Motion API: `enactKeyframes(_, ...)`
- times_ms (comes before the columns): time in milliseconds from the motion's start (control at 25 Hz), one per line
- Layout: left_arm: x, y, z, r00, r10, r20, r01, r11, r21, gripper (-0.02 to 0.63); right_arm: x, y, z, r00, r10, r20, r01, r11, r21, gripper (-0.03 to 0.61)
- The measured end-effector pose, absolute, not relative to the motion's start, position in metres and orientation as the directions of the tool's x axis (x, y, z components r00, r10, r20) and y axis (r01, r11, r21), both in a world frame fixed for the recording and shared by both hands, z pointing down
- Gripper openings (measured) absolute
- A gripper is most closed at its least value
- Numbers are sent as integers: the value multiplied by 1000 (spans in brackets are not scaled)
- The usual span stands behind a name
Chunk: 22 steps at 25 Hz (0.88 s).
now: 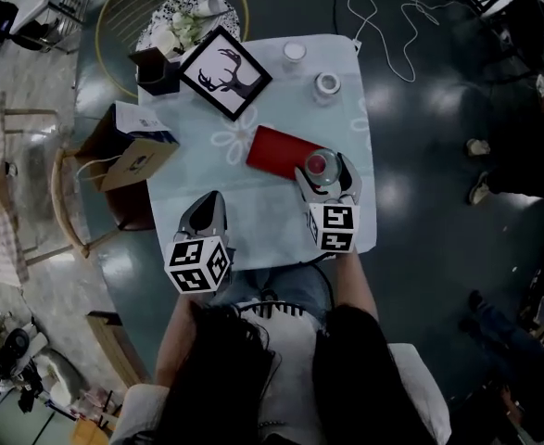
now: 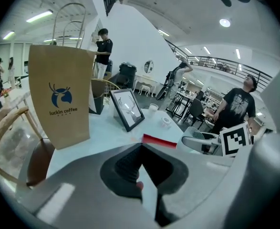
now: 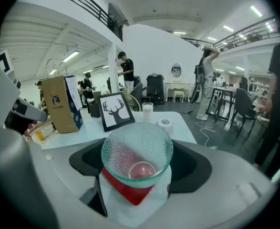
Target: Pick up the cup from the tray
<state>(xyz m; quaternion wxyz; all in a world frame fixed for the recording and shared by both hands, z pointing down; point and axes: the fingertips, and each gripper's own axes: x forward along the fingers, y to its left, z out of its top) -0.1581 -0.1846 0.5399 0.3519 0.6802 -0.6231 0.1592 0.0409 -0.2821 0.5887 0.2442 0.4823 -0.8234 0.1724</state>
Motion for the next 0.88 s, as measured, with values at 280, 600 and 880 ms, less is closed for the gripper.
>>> enactKeyframes(280, -125, -181, 542, 248, -711, 658, -955, -66, 289, 0, 101, -259, 594, -304, -742, 597, -924, 383, 6, 419)
enactKeyframes(600, -103, -180, 542, 299, -693, 656, -943, -109, 315, 0, 136, -239, 611, -242, -738, 630, -955, 297, -19, 419)
enactKeyframes(880, -107, -181, 548, 286, -682, 673, -946, -92, 309, 0, 137, -231, 627, -249, -732, 634, -957, 287, -44, 422)
